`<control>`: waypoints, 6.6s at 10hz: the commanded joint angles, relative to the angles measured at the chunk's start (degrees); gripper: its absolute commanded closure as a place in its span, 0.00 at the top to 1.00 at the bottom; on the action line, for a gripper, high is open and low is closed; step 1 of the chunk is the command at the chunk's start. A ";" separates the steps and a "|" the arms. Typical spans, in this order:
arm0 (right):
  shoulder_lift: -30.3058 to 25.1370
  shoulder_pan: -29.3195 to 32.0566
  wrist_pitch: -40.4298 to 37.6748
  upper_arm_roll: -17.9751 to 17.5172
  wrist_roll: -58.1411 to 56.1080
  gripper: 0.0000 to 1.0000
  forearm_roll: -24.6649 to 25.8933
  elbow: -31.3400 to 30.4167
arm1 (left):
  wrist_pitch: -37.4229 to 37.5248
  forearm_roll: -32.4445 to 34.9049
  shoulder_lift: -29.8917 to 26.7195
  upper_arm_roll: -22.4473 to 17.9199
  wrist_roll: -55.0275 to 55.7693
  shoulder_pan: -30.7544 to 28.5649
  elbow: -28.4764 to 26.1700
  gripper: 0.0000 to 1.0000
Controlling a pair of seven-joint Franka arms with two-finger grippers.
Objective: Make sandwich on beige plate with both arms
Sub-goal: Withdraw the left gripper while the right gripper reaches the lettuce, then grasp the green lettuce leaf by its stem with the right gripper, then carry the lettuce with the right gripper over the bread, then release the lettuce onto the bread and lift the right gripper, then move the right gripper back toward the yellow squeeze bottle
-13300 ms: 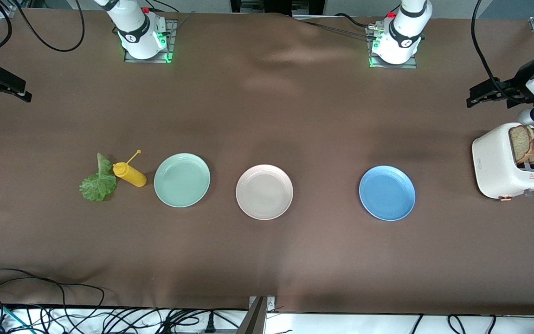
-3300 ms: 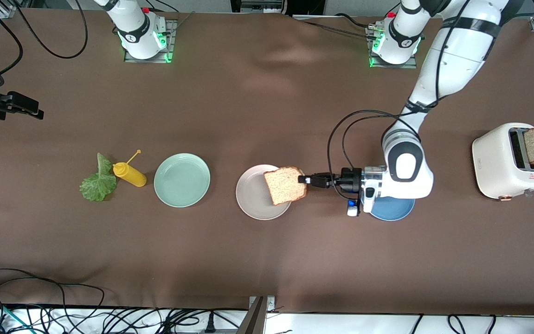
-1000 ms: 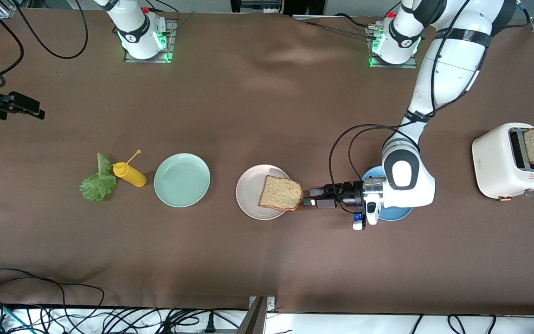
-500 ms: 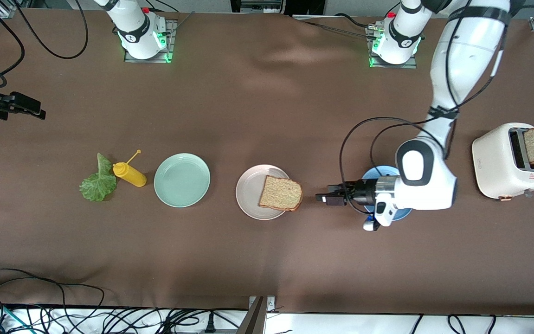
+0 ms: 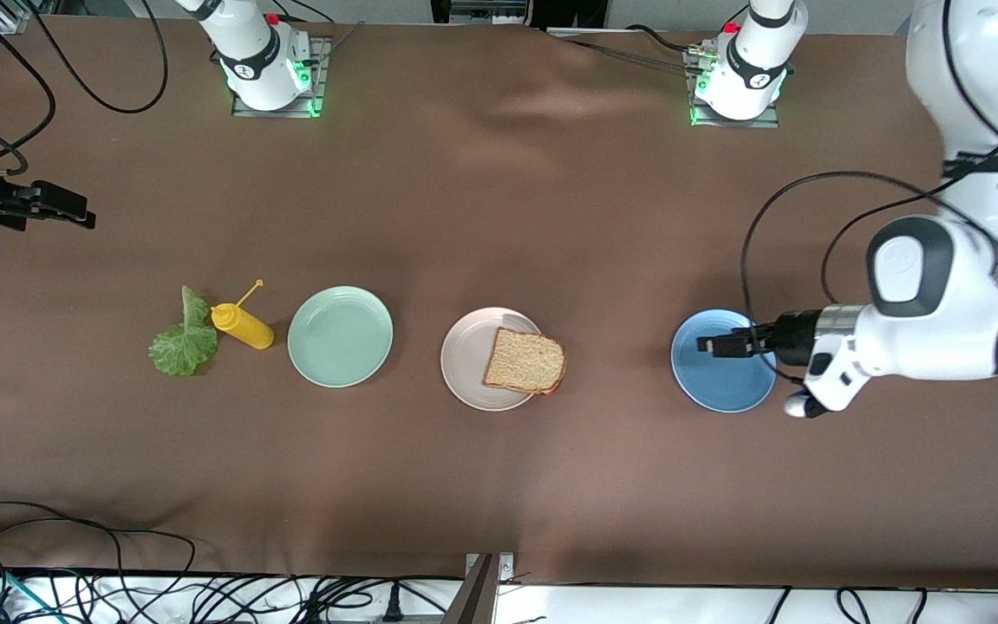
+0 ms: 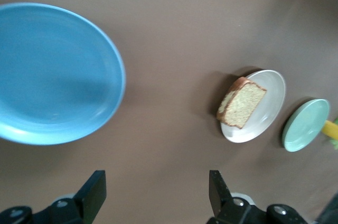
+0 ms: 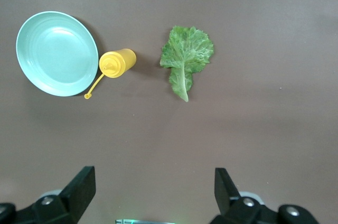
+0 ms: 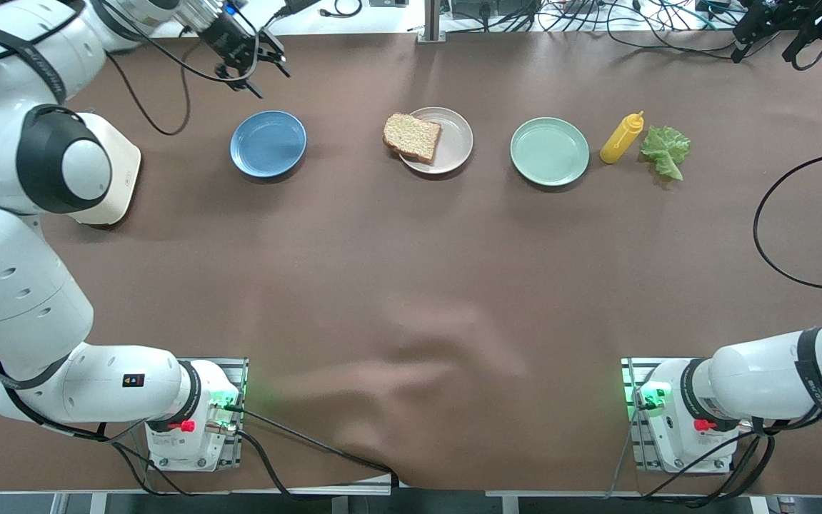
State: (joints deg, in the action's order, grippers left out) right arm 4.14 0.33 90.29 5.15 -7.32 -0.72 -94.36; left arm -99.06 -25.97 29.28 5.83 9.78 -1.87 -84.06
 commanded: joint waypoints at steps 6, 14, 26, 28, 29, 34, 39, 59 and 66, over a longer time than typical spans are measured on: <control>11.12 0.20 9.07 1.00 -3.40 1.00 0.20 -1.08 | 11.34 22.35 -17.21 0.68 -0.64 -0.76 -3.37 1.00; 28.98 0.64 40.48 1.00 -6.74 0.98 0.11 -12.23 | 7.65 24.56 -27.79 0.16 -0.99 -3.92 -15.78 1.00; 26.18 -0.50 6.00 0.48 -4.90 0.00 0.46 10.28 | 13.72 24.65 -27.61 -0.38 1.47 -7.27 -9.45 1.00; 25.92 -2.95 -2.88 0.39 -3.50 0.00 -0.06 17.34 | 14.15 24.65 -27.79 0.24 1.47 -7.18 -9.37 1.00; 25.92 -5.31 -4.66 -1.26 -1.58 0.00 -0.07 20.06 | 14.68 24.65 -27.79 0.32 1.47 -7.18 -9.37 1.00; 25.73 -15.79 0.21 -11.27 28.52 0.00 -1.90 21.06 | 14.68 24.56 -27.79 -0.29 1.38 -7.27 -9.28 1.00; 37.57 -24.38 32.24 -17.63 51.31 0.00 -10.44 20.88 | 14.42 24.65 -27.88 0.06 1.30 -7.27 -9.37 1.00; 27.33 -28.36 3.78 9.24 4.31 1.00 -2.97 19.04 | 14.42 24.65 -27.70 0.06 0.95 -7.27 -9.28 1.00; 16.59 -10.01 4.89 9.53 -37.52 1.00 -2.97 0.40 | 14.42 24.65 -27.61 -0.11 0.86 -7.27 -9.28 1.00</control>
State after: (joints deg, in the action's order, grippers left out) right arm 22.63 -11.91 93.76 15.75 -37.06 -3.53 -90.72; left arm -85.45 -2.75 1.70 5.45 10.76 -9.01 -94.08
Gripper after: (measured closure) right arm 0.000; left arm 0.000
